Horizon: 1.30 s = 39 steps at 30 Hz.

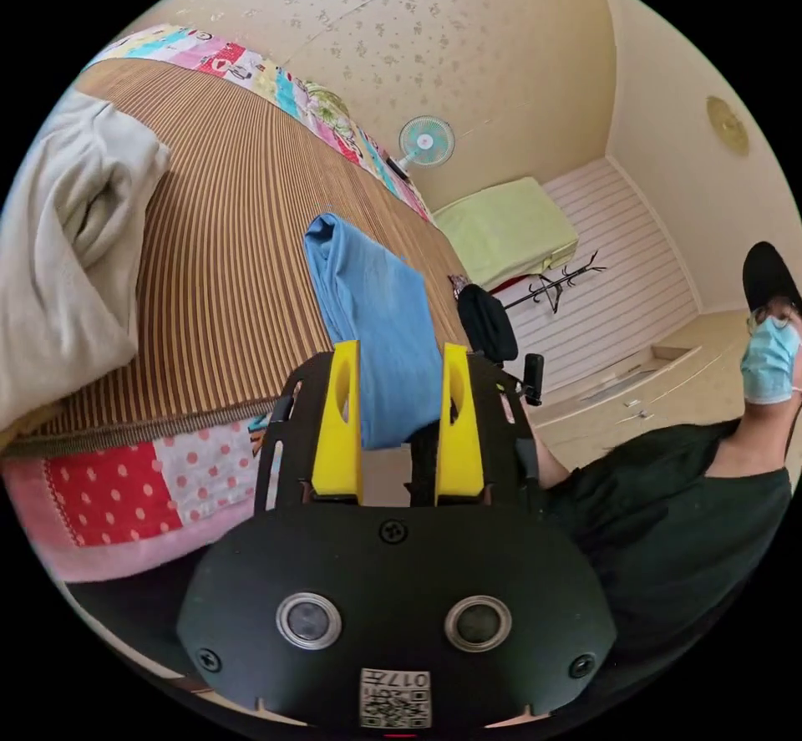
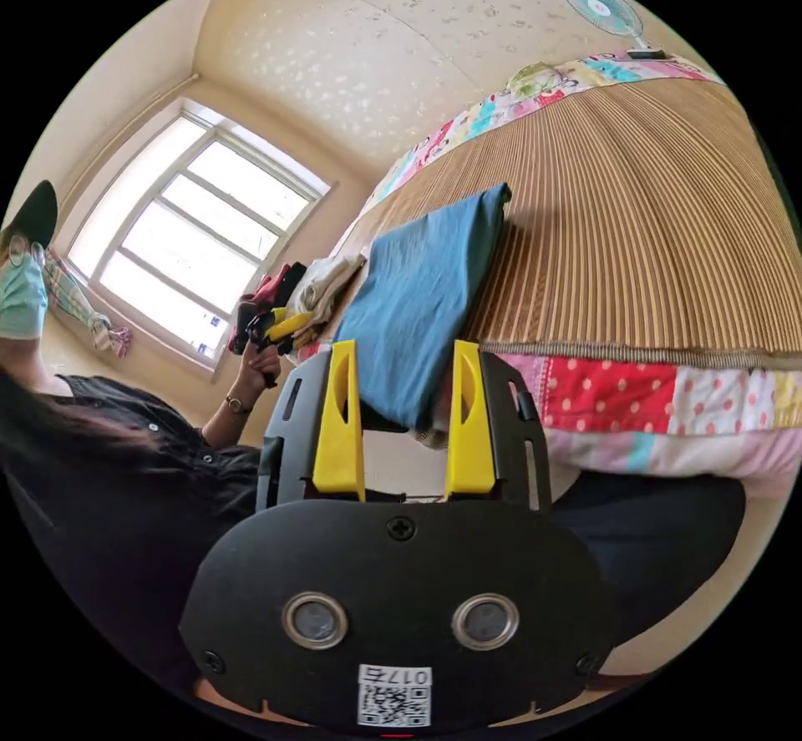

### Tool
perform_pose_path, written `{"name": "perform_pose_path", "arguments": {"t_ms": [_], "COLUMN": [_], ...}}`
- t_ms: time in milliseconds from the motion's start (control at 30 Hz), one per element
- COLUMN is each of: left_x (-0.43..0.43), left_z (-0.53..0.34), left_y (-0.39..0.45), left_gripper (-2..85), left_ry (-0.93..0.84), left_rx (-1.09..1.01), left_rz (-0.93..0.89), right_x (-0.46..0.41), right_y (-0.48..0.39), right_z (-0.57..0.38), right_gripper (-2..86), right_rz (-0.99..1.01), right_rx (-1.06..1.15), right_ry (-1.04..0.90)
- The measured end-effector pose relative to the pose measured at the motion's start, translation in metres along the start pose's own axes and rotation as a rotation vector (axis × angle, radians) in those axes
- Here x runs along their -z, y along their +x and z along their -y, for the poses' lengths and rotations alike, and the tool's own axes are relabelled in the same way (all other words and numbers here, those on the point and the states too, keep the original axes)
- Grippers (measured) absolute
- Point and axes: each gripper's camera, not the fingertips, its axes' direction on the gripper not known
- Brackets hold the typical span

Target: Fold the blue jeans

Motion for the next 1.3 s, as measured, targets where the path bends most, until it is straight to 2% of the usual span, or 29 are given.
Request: {"name": "perform_pose_path", "arguments": {"t_ms": [133,200,267,333,433,533,600,767,867,967,1067,1133,1200,1267,1300], "left_x": [-0.045,-0.077,-0.104,-0.128,-0.156,-0.159,-0.145,-0.150,-0.189,-0.250,-0.321,-0.365,-0.407,-0.409,-0.398], "left_z": [0.066,0.102,0.121,0.128,0.120,0.097,0.069,0.049,0.070,0.106,0.161,0.200,0.243,0.253,0.248], "left_y": [-0.016,-0.035,-0.051,-0.061,-0.055,-0.032,0.024,0.136,0.205,0.274,0.335,0.361,0.360,0.335,0.311], "left_gripper": [16.7,18.0,17.9,15.8,11.1,7.5,6.6,6.5,6.5,6.5,7.0,8.3,9.8,10.0,10.1], "left_ry": [-0.012,-0.023,-0.074,-0.110,-0.169,-0.243,-0.230,-0.186,-0.180,-0.224,-0.226,-0.232,-0.248,-0.248,-0.236], "left_rx": [-0.001,0.027,0.058,0.052,0.044,-0.033,-0.275,-0.433,-0.538,-0.662,-0.694,-0.663,-0.521,-0.436,-0.408], "left_rz": [0.099,0.146,0.162,0.122,0.054,0.027,-0.058,-0.172,-0.280,-0.357,-0.406,-0.366,-0.277,-0.264,-0.259], "right_x": [-0.036,-0.066,-0.097,-0.118,-0.143,-0.109,-0.048,0.092,0.190,0.279,0.348,0.377,0.395,0.386,0.371], "right_y": [0.025,0.055,0.074,0.070,0.050,0.034,0.018,-0.015,-0.027,-0.039,-0.026,0.007,0.066,0.089,0.087], "right_z": [0.078,0.119,0.141,0.148,0.138,0.102,0.062,0.009,0.009,0.030,0.089,0.133,0.170,0.172,0.164], "right_gripper": [17.5,18.3,18.3,16.4,8.6,3.8,1.3,0.1,0.2,0.6,2.4,5.0,10.6,12.4,12.8], "right_rz": [-0.123,-0.156,-0.066,-0.057,-0.039,0.105,0.229,0.189,0.049,-0.245,-0.543,-0.696,-0.892,-0.981,-0.956], "right_rx": [0.006,-0.082,-0.154,-0.141,-0.060,-0.038,-0.003,0.092,0.132,0.142,0.094,-0.005,-0.222,-0.307,-0.262], "right_ry": [0.045,0.029,-0.072,-0.122,-0.269,-0.193,-0.072,0.177,0.331,0.373,0.371,0.346,0.275,0.254,0.285]}}
